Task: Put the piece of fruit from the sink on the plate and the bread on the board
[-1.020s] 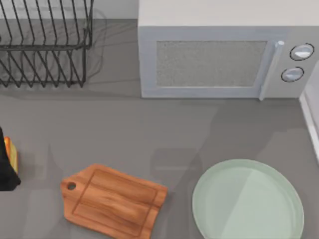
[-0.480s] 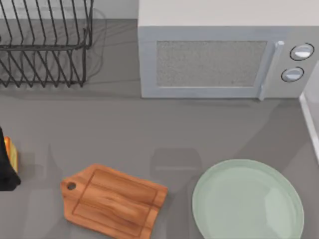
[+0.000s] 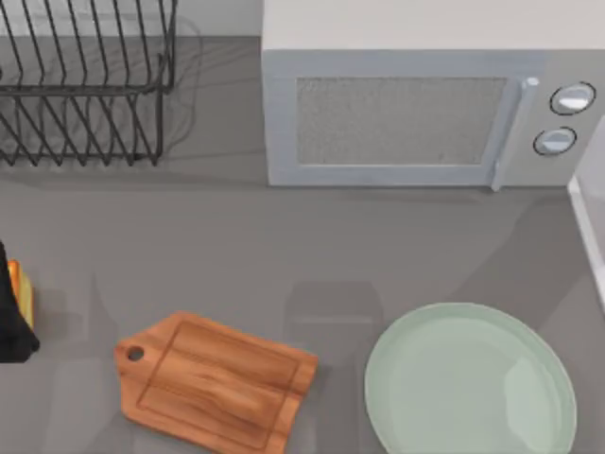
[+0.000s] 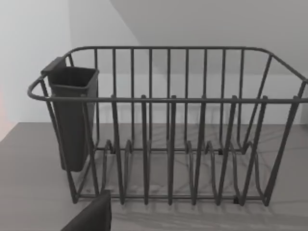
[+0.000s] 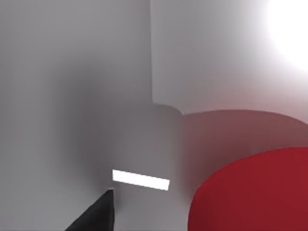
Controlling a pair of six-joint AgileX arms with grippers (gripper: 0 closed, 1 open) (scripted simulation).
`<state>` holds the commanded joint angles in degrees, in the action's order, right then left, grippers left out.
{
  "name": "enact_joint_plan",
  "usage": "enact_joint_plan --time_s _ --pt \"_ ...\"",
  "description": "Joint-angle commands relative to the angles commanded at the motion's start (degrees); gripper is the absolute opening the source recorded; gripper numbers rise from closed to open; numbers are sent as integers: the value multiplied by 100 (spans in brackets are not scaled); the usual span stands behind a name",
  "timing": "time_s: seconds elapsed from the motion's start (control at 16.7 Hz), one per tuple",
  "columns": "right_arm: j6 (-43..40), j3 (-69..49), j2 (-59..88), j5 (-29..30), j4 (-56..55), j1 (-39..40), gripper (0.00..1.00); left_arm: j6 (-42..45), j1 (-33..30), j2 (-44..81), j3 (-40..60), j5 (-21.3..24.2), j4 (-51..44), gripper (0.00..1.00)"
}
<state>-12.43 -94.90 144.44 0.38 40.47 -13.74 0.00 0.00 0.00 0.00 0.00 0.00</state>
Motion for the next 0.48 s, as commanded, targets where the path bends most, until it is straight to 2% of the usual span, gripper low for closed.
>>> enact_joint_plan --time_s 0.48 --pt "0 0 0 0 0 0 32 0 0 0 0 0 0 100"
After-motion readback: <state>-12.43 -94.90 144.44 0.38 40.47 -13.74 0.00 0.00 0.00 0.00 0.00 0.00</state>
